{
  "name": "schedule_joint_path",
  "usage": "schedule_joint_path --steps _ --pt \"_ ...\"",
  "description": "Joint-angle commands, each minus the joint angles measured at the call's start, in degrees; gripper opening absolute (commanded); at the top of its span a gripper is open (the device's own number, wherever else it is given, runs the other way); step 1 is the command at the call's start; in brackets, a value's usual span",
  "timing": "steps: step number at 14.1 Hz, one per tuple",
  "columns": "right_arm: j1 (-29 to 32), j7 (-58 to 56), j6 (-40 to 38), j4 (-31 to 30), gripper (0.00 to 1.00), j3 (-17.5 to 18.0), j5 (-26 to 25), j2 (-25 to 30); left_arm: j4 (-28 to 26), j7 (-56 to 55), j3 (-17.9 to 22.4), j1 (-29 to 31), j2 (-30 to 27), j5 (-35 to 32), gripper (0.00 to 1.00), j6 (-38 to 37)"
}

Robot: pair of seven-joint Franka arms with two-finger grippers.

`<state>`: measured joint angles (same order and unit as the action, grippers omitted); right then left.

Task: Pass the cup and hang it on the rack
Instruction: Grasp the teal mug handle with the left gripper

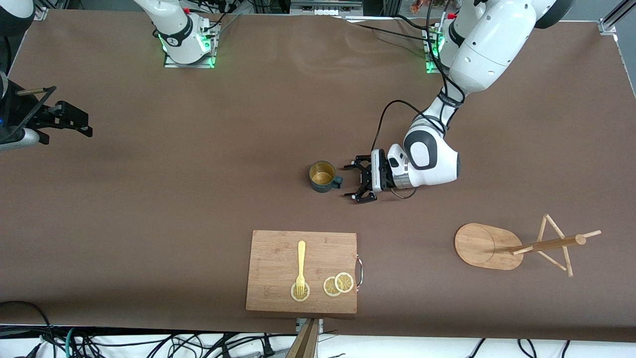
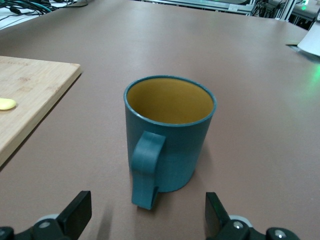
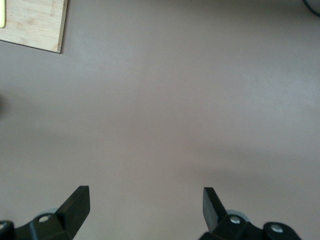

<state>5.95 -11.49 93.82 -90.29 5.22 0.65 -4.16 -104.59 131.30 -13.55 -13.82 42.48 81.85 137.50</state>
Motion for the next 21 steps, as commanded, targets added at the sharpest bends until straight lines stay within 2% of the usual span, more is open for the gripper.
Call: schedule_joint_path --steps 1,5,8,11,14,15,18,19,21 --pt "0.9 -0.1 -1.8 -1.6 1.00 -0.4 -0.7 2.7 1.8 1.4 0.0 -1.9 1.5 2.2 1.00 2.3" --pt "-1.1 4.9 -4.7 -1.6 1.00 -2.4 -0.7 3.0 1.8 1.5 0.0 -2.9 1.5 3.5 1.00 2.3" --pt "-2.5 5.2 -3.7 -4.4 1.00 -5.2 -0.9 4.3 1.7 1.6 0.0 -4.5 2.1 8.1 1.00 3.7" --pt "-3.3 4.6 -0.1 -5.9 1.00 -5.6 -2.5 5.2 1.7 1.9 0.0 -4.5 2.1 8.0 0.99 4.4" --pt "-3.6 5.2 -0.6 -5.3 1.00 -5.4 -2.9 4.5 1.6 4.2 0.1 -4.5 1.8 8.4 0.58 4.4" --pt "-3.8 5.3 -0.6 -5.2 1.00 -5.4 -3.0 4.3 1.6 4.3 0.1 -4.4 1.7 8.6 0.27 4.3" --pt "-3.8 5.3 -0.6 -4.9 1.00 -5.0 -3.1 4.2 1.6 3.6 0.3 -4.3 1.7 8.7 0.04 4.3" --pt "-3.9 5.3 -0.7 -4.9 1.00 -5.0 -2.8 4.3 1.6 3.3 0.3 -4.3 1.7 8.7 0.00 4.3" --pt "-3.9 5.3 -0.7 -4.5 1.00 -4.2 -2.8 4.4 1.5 2.4 0.5 -3.9 1.6 8.7 0.00 4.2"
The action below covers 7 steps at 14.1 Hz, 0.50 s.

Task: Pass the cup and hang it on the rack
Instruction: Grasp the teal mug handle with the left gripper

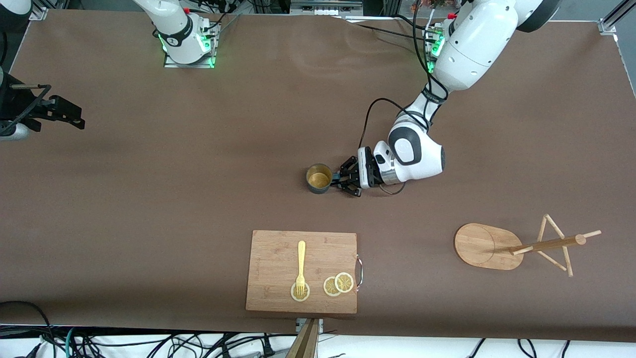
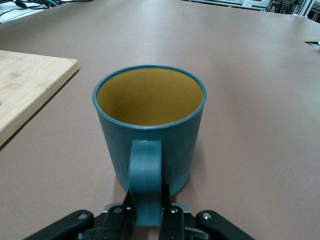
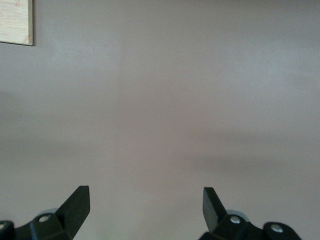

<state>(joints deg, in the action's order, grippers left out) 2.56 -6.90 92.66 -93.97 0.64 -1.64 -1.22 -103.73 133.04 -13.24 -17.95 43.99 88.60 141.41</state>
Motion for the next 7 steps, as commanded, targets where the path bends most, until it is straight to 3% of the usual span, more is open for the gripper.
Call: schedule_joint_path --steps 1,3,7 --pt "-0.5 0.7 0.5 -0.5 1.00 0.5 -0.5 1.3 0.6 -1.2 0.5 0.4 -0.1 1.8 0.00 0.1" --pt "-0.7 0.7 0.9 -0.3 1.00 0.9 -0.4 1.1 -0.6 -9.2 0.7 1.3 -2.7 1.3 0.00 -0.3" --pt "-1.6 0.7 0.4 0.2 1.00 1.2 0.0 1.2 -8.4 -27.3 0.6 4.3 -12.3 0.9 0.00 -3.8"
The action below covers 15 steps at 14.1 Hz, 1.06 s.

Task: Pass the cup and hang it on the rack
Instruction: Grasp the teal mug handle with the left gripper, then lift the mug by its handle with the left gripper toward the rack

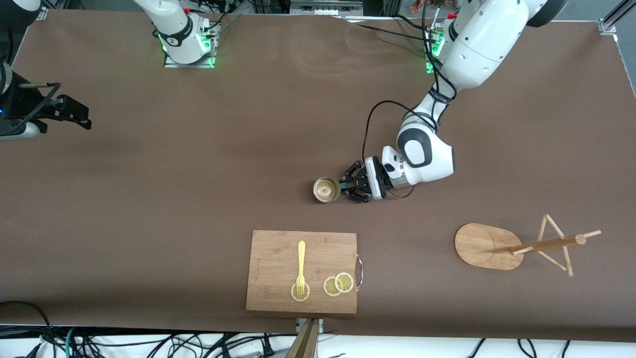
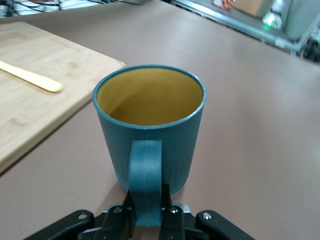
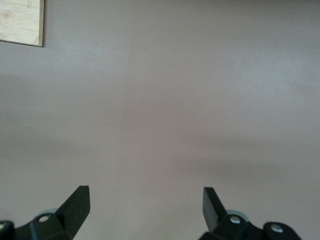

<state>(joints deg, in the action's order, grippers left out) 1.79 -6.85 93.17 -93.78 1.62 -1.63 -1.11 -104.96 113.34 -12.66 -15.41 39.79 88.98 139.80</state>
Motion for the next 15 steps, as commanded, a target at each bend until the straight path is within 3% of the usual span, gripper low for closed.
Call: schedule_joint_path --steps 1,5,9,11,15 --pt "-1.3 0.7 -0.1 0.1 1.00 0.2 0.0 1.2 -9.3 -11.1 -0.1 2.5 -10.8 0.5 0.00 -2.3" --pt "-1.5 0.9 0.3 1.0 1.00 0.2 0.0 0.5 -15.6 -22.4 -0.1 7.8 -18.4 -0.8 0.00 -9.9" --pt "-1.3 1.1 0.1 1.1 1.00 -0.1 0.6 0.5 -15.5 -44.3 0.9 18.3 -25.9 -19.9 0.00 -24.8" --pt "-1.3 1.1 -0.1 1.0 1.00 -0.3 3.1 0.5 -14.8 -52.4 4.0 21.3 -28.6 -25.9 0.00 -33.4" --pt "-1.4 0.9 1.5 1.1 1.00 -0.1 2.4 0.2 -14.7 -55.0 14.3 21.5 -29.2 -26.5 0.00 -46.1"
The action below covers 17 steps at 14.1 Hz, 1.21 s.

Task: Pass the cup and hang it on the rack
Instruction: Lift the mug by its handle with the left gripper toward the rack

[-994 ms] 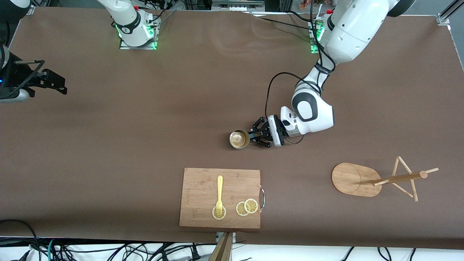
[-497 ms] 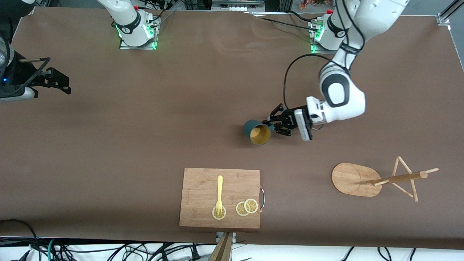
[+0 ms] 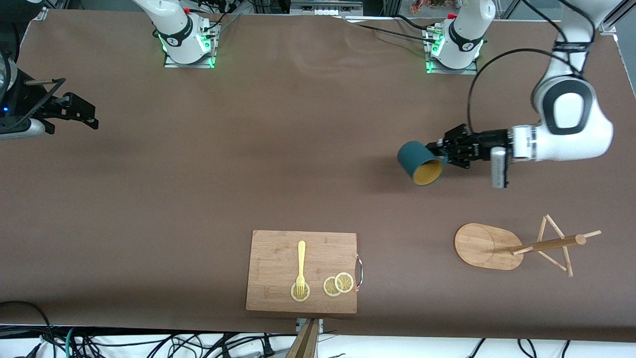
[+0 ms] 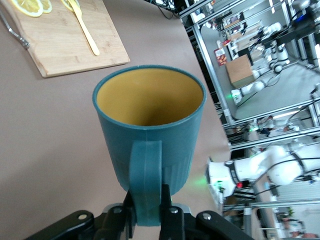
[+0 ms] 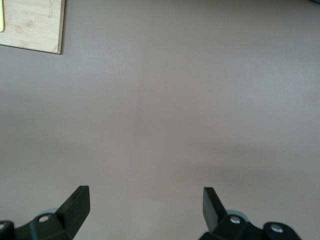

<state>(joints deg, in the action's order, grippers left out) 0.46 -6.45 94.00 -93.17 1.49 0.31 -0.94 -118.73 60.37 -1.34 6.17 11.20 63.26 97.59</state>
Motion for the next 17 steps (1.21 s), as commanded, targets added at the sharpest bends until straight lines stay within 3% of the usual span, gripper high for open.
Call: schedule_joint_path --steps 1,5,8,17 --pt "-0.1 0.5 0.5 0.4 1.00 0.0 0.5 0.1 -0.9 -3.6 4.8 0.1 -0.6 -1.2 0.00 -6.2" --pt "-0.1 0.5 0.7 0.4 1.00 0.0 0.4 0.0 0.2 -12.3 6.5 5.2 -0.6 -1.6 0.00 -13.1" --pt "-0.1 0.5 0.7 0.4 1.00 0.1 0.4 0.0 0.2 -19.9 6.5 9.8 0.3 2.9 0.00 -15.7" --pt "0.0 0.5 0.4 0.4 1.00 0.1 0.3 0.0 2.0 -28.3 6.5 18.5 9.7 13.6 0.00 -22.9"
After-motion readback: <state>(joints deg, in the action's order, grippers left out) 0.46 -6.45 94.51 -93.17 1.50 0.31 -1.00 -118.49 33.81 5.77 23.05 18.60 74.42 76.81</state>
